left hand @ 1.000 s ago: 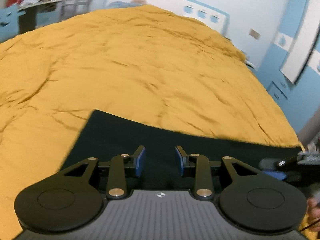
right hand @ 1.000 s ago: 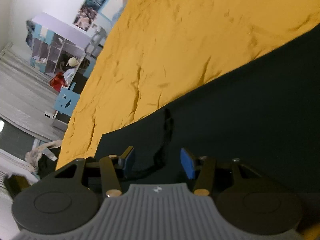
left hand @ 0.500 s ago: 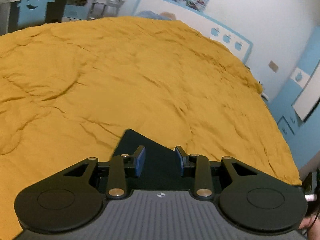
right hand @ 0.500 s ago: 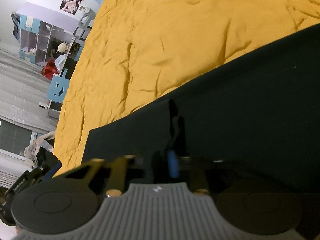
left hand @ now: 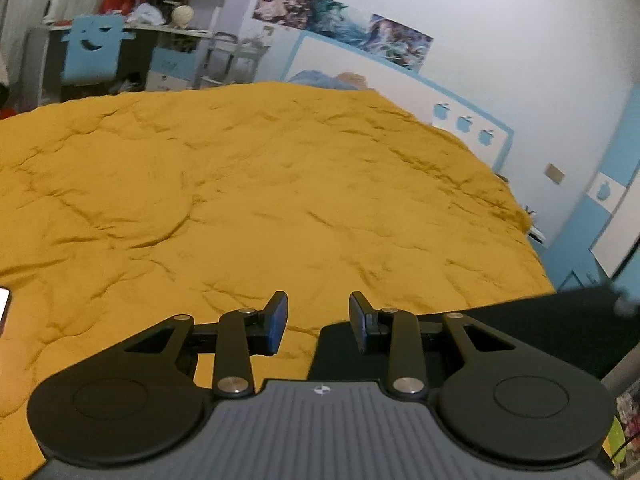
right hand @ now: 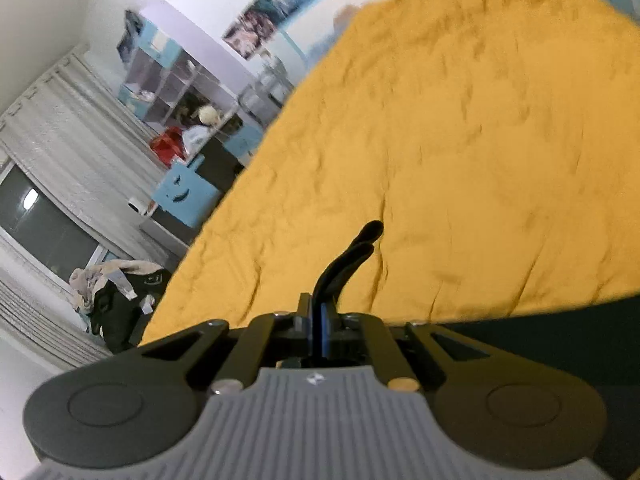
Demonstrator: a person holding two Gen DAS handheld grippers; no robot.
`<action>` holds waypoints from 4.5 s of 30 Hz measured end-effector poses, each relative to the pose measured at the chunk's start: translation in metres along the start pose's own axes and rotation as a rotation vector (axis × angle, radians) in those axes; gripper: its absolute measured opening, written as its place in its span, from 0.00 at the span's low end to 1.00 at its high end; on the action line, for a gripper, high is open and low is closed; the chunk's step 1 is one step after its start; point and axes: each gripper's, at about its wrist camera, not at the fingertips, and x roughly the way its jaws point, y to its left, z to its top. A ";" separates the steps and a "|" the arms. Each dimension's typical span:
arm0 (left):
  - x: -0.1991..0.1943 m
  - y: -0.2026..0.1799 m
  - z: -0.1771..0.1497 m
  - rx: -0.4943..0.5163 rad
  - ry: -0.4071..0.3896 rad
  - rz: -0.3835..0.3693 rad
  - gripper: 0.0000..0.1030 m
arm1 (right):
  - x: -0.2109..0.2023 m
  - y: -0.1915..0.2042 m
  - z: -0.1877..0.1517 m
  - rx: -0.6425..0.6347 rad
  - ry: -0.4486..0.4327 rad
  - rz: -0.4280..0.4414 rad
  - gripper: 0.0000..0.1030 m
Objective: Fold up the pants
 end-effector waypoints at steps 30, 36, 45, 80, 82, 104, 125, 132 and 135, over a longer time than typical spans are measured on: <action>0.130 -0.088 -0.055 0.192 0.279 -0.090 0.14 | -0.115 -0.237 -0.007 0.186 -0.043 -0.230 0.00; 0.147 -0.093 -0.057 0.224 0.303 -0.084 0.14 | -0.124 -0.260 0.005 0.169 -0.011 -0.354 0.00; 0.167 -0.099 -0.063 0.253 0.315 -0.091 0.14 | -0.093 -0.319 -0.025 0.253 0.052 -0.470 0.00; 0.054 -0.098 -0.089 0.593 0.345 -0.149 0.22 | -0.088 -0.175 -0.123 -0.166 -0.044 -0.540 0.21; 0.041 -0.098 -0.102 0.644 0.344 -0.156 0.38 | -0.085 -0.158 -0.140 -0.196 -0.050 -0.541 0.22; 0.033 -0.063 -0.153 0.527 0.419 -0.116 0.00 | -0.066 -0.141 -0.220 -0.151 0.009 -0.566 0.23; 0.128 -0.005 -0.098 -0.219 0.529 -0.334 0.56 | -0.083 -0.113 -0.185 -0.219 -0.082 -0.536 0.38; 0.160 0.015 -0.107 -0.369 0.584 -0.414 0.56 | -0.060 -0.122 -0.174 -0.211 -0.060 -0.527 0.38; 0.169 0.019 -0.111 -0.406 0.605 -0.446 0.51 | -0.050 -0.126 -0.169 -0.212 -0.055 -0.507 0.38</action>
